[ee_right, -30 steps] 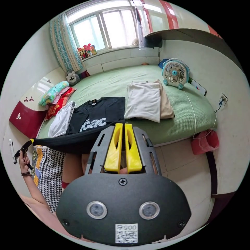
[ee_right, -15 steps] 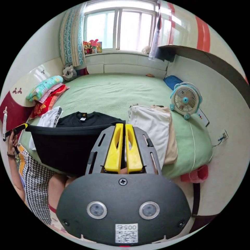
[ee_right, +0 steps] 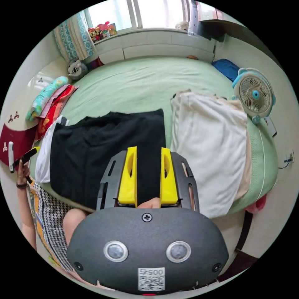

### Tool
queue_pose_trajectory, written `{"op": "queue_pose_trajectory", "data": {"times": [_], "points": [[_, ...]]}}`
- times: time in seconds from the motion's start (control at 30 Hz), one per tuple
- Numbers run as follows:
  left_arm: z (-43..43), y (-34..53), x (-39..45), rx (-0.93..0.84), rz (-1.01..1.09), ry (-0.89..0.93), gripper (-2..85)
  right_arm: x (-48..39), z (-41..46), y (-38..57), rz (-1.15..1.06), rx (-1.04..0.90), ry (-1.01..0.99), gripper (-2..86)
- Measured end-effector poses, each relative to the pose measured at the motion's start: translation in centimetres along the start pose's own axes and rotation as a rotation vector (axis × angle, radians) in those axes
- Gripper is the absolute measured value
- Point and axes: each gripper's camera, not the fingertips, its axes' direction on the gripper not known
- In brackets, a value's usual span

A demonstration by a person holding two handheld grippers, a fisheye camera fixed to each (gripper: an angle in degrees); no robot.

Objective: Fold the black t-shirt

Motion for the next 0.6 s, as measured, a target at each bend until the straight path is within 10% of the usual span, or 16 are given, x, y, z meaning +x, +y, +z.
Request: {"op": "queue_pose_trajectory", "data": {"times": [0.6], "points": [[13.1, 8.8, -6.1, -0.052, -0.288, 0.121, 7.9, 3.9, 9.1, 10.9, 0.139, -0.142, -0.073, 13.7]]}}
